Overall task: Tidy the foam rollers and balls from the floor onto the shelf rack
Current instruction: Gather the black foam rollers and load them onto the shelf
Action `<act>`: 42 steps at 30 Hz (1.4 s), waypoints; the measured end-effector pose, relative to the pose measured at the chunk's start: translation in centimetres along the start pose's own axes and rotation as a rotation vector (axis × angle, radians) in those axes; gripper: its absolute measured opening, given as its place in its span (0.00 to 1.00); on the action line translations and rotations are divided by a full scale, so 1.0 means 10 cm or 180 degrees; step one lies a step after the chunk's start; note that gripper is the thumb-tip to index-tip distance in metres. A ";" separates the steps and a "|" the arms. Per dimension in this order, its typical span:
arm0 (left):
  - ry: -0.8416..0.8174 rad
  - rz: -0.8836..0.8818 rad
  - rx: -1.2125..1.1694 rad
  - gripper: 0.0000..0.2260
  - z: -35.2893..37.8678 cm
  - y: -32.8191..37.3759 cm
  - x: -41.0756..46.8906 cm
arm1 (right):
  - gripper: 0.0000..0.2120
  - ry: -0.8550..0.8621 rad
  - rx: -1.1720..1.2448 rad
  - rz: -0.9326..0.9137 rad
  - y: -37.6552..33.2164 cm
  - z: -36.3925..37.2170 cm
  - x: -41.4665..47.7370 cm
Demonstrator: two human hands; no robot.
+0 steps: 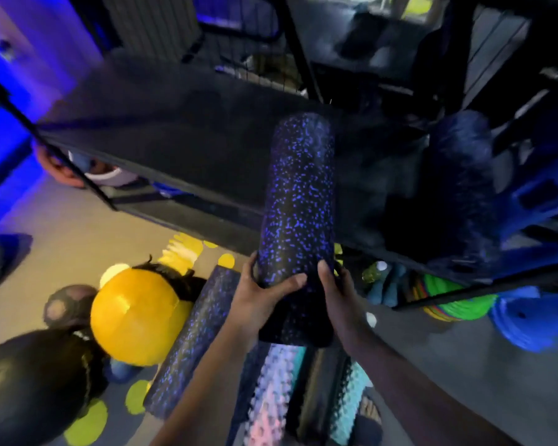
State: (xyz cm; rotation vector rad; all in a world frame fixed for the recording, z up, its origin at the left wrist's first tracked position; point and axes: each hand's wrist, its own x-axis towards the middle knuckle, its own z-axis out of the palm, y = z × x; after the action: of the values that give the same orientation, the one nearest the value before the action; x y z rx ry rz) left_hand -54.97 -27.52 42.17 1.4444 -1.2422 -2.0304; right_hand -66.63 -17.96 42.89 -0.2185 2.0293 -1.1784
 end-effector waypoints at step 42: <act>0.0089 -0.0221 0.3428 0.52 3.44 0.18 1.32 | 0.47 -0.0081 -0.2951 -0.0201 0.17 -3.21 1.94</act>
State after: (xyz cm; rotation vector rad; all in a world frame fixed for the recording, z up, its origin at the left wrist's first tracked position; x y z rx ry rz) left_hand -91.39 -22.33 39.25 1.8942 -2.4837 -1.3344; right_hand -101.75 -5.03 40.30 -0.7368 2.4178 -0.1805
